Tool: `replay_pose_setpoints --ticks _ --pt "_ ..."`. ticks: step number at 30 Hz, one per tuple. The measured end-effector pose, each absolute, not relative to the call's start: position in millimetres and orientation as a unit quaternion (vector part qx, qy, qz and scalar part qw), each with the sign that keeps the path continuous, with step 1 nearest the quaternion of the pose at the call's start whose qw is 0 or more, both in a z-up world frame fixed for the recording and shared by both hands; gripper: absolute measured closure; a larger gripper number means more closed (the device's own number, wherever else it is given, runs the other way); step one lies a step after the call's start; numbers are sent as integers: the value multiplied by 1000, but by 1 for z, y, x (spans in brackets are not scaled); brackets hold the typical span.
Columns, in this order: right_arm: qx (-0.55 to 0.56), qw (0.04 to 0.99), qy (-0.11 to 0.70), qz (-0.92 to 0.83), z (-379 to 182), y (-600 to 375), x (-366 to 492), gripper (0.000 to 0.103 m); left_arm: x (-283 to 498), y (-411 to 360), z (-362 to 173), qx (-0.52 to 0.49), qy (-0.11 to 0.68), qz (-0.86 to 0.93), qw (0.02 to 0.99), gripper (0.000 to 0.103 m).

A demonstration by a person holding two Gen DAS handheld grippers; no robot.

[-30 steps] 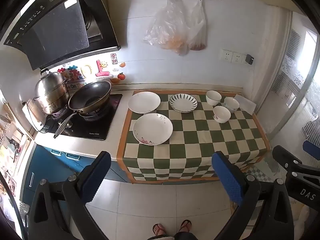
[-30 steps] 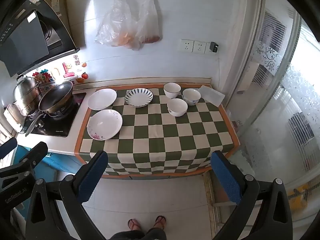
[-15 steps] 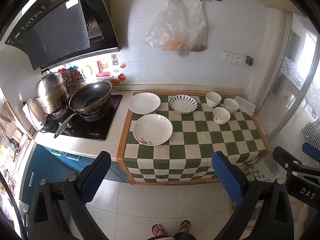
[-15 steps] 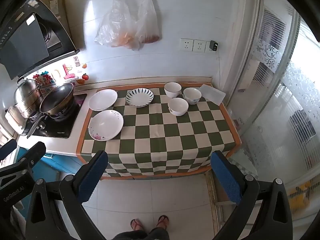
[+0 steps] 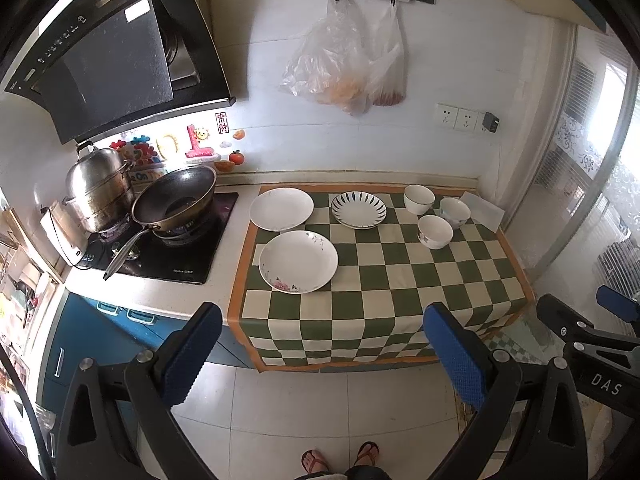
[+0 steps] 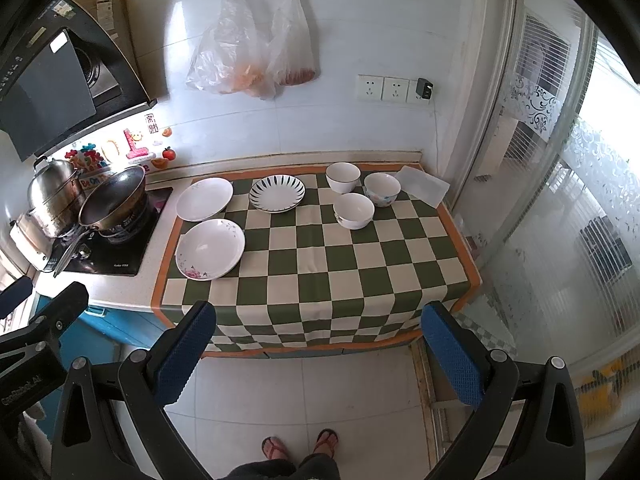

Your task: Organize plates and bowls

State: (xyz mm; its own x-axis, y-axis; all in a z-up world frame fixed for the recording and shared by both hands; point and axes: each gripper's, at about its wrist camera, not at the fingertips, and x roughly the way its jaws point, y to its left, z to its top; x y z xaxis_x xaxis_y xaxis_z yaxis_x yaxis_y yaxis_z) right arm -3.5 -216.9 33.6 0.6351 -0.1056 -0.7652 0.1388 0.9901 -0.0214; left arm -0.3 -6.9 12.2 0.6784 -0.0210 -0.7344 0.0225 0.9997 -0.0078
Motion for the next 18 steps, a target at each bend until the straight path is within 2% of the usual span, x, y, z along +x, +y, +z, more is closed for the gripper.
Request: replay_pose_setpoints --ticks 18 --pt "29 903 425 -58 33 -217 -4 0 1 -6 13 -1 398 -12 917 0"
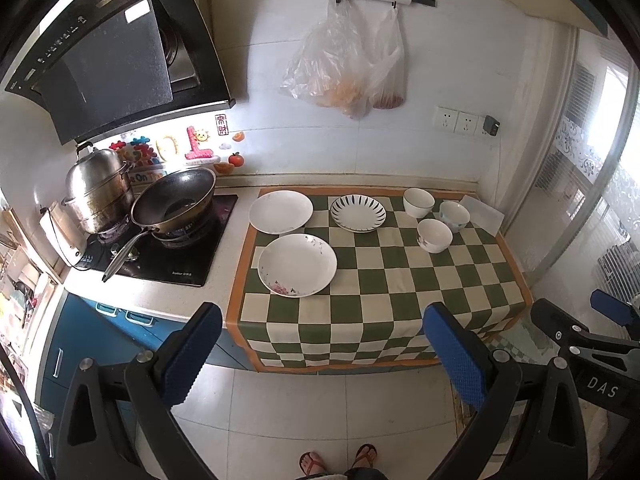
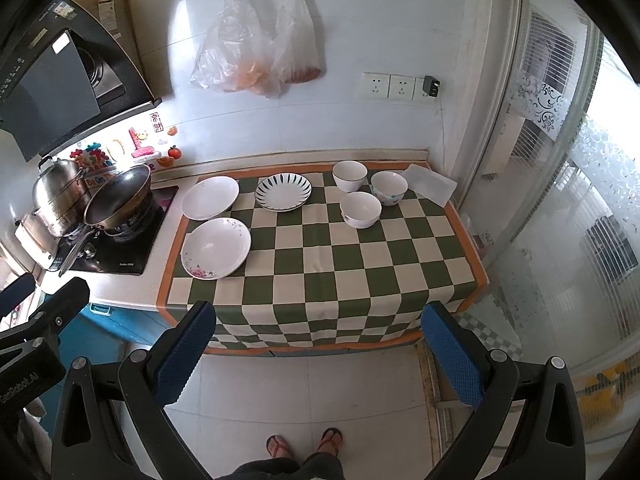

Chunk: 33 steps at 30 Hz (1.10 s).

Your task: Organize plates and bowls

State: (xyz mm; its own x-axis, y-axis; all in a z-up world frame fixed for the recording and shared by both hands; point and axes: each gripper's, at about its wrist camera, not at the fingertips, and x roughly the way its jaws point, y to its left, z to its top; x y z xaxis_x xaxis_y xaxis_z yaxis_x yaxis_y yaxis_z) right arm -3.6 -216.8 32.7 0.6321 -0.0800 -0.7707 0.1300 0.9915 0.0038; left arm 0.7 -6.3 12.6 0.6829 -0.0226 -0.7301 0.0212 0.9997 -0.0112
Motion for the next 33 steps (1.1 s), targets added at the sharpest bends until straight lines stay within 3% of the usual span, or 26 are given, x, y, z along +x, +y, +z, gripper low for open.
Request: replay_pose_setpoints --ticks 33 --pt "27 905 423 -49 33 -215 7 0 9 -1 6 -2 399 -7 917 0"
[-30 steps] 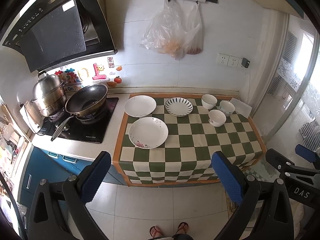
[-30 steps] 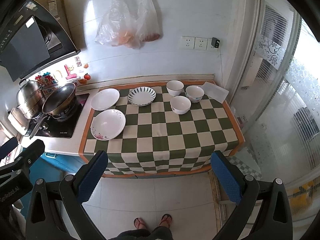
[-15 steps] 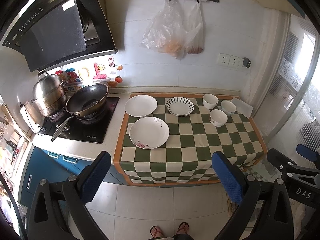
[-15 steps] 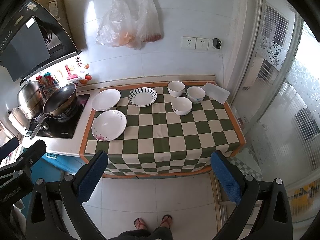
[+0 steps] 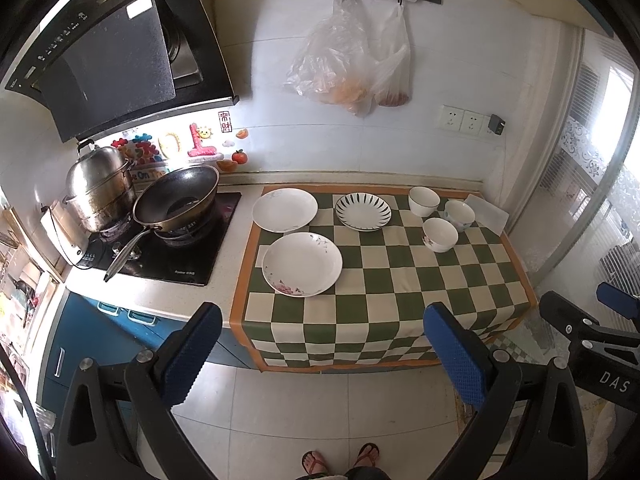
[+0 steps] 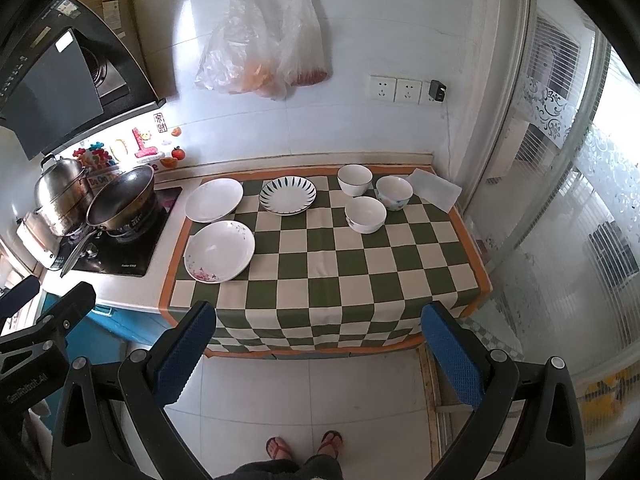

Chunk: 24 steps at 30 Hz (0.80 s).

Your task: Organize plates and bowls

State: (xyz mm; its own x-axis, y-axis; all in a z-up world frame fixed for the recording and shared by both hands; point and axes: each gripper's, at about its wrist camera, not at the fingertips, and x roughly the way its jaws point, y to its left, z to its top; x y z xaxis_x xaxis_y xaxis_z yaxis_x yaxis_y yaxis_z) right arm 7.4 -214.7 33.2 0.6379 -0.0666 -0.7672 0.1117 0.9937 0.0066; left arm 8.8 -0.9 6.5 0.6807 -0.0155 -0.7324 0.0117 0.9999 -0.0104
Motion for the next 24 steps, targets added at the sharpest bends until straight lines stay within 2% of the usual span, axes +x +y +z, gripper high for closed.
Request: replay_pose_setpoints --ticks 24 --pt "32 906 421 -44 35 -209 14 0 7 11 4 0 399 -6 917 0"
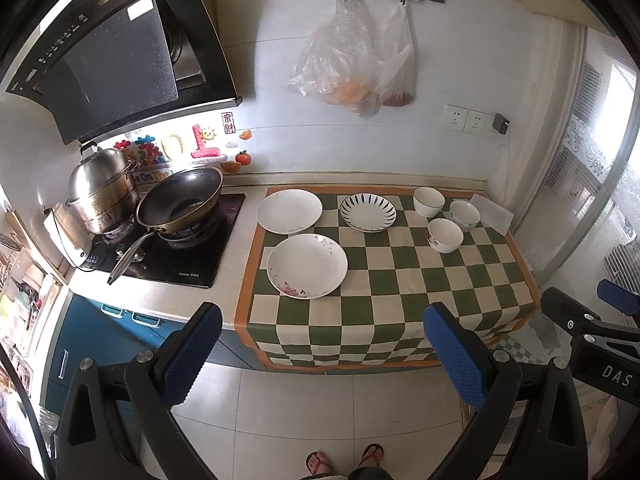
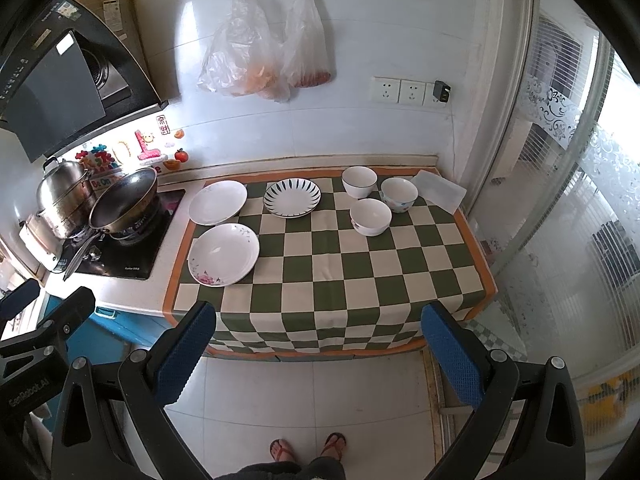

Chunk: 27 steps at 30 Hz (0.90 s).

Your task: Organize plates and bowls

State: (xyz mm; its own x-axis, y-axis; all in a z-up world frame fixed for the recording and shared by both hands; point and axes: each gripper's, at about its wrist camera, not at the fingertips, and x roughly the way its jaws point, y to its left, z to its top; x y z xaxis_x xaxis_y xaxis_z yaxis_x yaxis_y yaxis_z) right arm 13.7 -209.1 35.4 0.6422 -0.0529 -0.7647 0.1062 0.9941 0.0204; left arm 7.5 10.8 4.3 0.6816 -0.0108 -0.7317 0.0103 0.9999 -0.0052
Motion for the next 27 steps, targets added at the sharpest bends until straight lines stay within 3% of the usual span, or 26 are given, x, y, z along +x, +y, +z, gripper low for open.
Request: replay_pose_setpoints --ticks 5,11,27 --pt "33 905 422 -41 35 -210 17 0 10 12 3 -4 395 -5 919 0" --pt "34 912 407 -33 23 -215 24 0 18 2 -16 25 332 62 941 0" --pt "12 900 436 -4 -89 -219 118 0 118 1 -116 19 406 99 908 0"
